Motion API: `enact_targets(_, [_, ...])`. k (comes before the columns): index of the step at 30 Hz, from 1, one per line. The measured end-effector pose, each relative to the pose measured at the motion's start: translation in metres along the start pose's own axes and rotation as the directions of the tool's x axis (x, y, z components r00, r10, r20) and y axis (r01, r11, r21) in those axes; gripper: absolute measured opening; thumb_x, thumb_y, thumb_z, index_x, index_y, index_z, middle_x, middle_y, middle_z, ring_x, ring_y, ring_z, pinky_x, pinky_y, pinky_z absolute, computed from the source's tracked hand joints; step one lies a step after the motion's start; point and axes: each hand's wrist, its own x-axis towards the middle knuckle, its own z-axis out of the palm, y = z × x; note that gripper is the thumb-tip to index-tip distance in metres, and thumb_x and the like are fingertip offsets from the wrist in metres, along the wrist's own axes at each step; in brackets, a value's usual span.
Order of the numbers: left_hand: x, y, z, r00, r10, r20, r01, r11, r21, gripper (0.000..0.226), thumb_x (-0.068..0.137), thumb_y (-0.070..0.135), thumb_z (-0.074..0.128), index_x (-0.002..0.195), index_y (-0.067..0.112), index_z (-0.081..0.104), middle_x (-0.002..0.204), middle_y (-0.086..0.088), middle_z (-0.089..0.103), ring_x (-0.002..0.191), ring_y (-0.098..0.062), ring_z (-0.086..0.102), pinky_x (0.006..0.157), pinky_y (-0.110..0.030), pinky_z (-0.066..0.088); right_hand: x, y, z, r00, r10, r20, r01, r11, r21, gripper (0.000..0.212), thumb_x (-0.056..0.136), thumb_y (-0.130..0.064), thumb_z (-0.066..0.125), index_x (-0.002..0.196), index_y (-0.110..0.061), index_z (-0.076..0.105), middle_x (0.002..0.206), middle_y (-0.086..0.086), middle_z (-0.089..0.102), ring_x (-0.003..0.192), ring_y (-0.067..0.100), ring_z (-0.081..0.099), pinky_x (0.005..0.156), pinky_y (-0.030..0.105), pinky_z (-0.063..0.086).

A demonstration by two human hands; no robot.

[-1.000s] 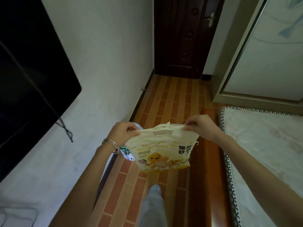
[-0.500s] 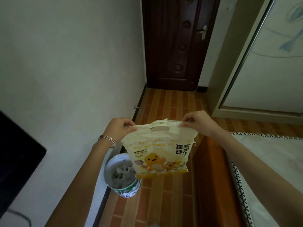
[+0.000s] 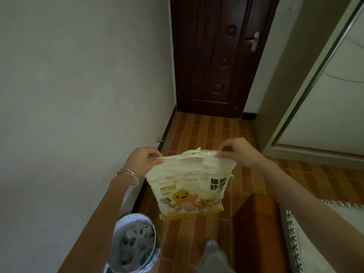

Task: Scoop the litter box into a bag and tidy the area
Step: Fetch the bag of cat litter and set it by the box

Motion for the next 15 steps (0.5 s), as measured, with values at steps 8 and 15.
enact_targets(8, [0.135,0.018,0.015,0.995,-0.082,-0.061,0.080,0.996,-0.025,0.015,0.078,0.015,0.071,0.071,0.027,0.066,0.072,0.009,0.065,0.072,-0.008,0.059,0.072,-0.023,0.046,0.129,0.073,-0.068,0.996,-0.065,0.053,0.065,0.998,0.005,0.005,0.083,-0.031,0.065,0.081,-0.026,0.065,0.084,-0.010,0.063,0.081,0.004,0.057,0.074,0.024,0.046])
enact_targets(15, [0.216,0.004,0.032,0.986,-0.155,-0.055,0.151,0.985,-0.081,0.021,0.078,0.013,0.072,0.067,0.030,0.065,0.070,0.013,0.064,0.071,-0.005,0.058,0.065,-0.015,0.039,0.222,0.123,-0.085,0.990,-0.103,0.094,0.103,0.995,0.002,0.007,0.082,-0.033,0.067,0.080,-0.027,0.065,0.083,-0.011,0.063,0.079,0.004,0.056,0.070,0.025,0.045])
